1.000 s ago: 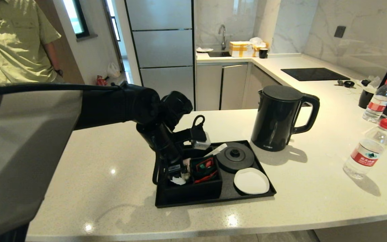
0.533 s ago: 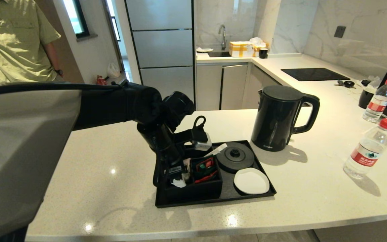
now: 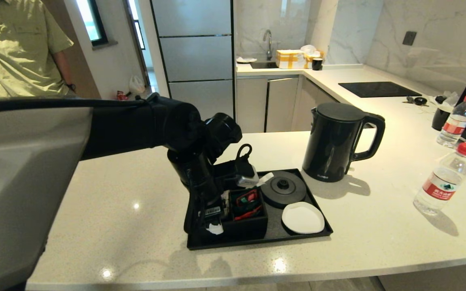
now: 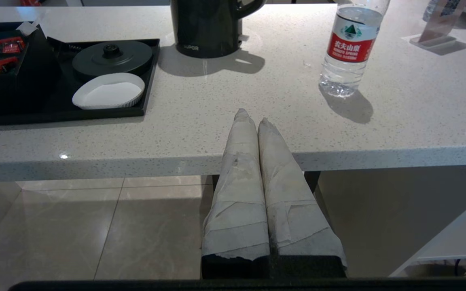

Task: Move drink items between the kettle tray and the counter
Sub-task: Pick up the tea bag

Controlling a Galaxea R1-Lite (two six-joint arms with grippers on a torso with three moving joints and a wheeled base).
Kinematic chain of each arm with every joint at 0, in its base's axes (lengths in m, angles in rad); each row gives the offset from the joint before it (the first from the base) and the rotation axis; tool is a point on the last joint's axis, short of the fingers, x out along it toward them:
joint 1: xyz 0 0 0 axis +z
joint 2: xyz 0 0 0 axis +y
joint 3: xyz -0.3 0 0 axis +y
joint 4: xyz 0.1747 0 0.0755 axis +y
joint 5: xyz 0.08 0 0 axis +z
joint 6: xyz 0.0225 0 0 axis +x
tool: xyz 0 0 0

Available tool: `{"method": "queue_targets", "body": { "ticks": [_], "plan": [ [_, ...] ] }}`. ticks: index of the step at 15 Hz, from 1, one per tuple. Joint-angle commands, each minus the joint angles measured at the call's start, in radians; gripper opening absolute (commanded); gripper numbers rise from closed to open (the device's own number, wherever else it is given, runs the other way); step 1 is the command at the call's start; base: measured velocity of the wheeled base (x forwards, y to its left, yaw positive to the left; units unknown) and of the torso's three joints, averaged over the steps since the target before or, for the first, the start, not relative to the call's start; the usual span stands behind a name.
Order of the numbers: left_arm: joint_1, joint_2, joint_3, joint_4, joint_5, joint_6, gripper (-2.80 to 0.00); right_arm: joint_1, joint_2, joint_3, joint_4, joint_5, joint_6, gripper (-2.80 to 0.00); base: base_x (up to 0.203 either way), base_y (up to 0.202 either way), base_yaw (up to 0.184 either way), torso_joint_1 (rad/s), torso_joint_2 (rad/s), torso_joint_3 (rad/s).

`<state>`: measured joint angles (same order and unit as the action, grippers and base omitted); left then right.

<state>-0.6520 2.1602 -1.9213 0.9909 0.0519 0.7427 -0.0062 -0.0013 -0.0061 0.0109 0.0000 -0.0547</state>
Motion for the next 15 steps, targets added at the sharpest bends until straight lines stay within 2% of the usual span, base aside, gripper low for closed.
{"method": "queue_targets", "body": {
  "ticks": [1, 4, 9, 12, 15],
  "plan": [
    [-0.022, -0.013, 0.001, 0.017, 0.001, -0.016, 0.00, 0.000, 0.001, 0.000, 0.000, 0.000, -0.001, -2.80, 0.000, 0.000, 0.000, 0.000, 0.00, 0.000],
    [-0.038, -0.025, 0.001, 0.060, 0.002, -0.034, 0.00, 0.000, 0.001, 0.000, 0.000, 0.000, -0.001, -2.80, 0.000, 0.000, 0.000, 0.000, 0.00, 0.000],
    [-0.038, -0.017, -0.003, 0.053, 0.004, -0.047, 0.00, 0.000, 0.001, 0.000, 0.000, 0.000, -0.001, -2.80, 0.000, 0.000, 0.000, 0.000, 0.00, 0.000],
    [-0.028, 0.034, -0.004, -0.041, 0.023, -0.063, 0.00, 0.000, 0.001, 0.000, 0.000, 0.000, -0.001, -2.80, 0.000, 0.000, 0.000, 0.000, 0.00, 0.000],
    [-0.018, 0.053, -0.004, -0.058, 0.025, -0.059, 0.00, 0.000, 0.001, 0.000, 0.000, 0.000, -0.001, -2.80, 0.000, 0.000, 0.000, 0.000, 0.00, 0.000]
  ]
}}
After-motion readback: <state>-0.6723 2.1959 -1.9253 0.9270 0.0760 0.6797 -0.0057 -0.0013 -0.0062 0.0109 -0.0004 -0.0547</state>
